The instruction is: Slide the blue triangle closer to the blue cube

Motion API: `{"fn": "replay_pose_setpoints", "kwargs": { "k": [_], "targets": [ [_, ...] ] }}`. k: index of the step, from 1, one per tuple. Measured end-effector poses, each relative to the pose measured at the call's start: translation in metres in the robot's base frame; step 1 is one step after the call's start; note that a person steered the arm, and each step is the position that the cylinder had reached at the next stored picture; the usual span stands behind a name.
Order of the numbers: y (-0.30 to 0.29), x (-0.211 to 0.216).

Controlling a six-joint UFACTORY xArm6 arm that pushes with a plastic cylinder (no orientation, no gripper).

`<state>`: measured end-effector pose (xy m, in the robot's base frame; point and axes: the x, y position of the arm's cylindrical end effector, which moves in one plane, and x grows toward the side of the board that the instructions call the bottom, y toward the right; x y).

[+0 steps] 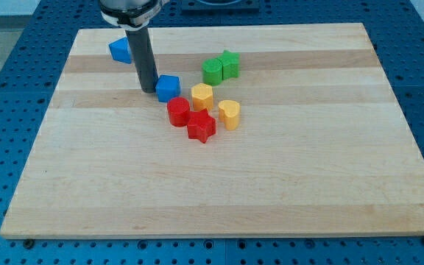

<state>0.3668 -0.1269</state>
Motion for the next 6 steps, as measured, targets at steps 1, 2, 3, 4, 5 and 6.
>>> {"fn": "replay_pose_setpoints", "kwargs": {
  "k": [1,2,3,4,5,6],
  "targets": [
    [0.001,0.008],
    [-0.014,0.004],
    [-0.061,-0.024],
    [-0.101,-0.060],
    [-0.135,-0.080],
    [-0.167,-0.099]
  ]
}}
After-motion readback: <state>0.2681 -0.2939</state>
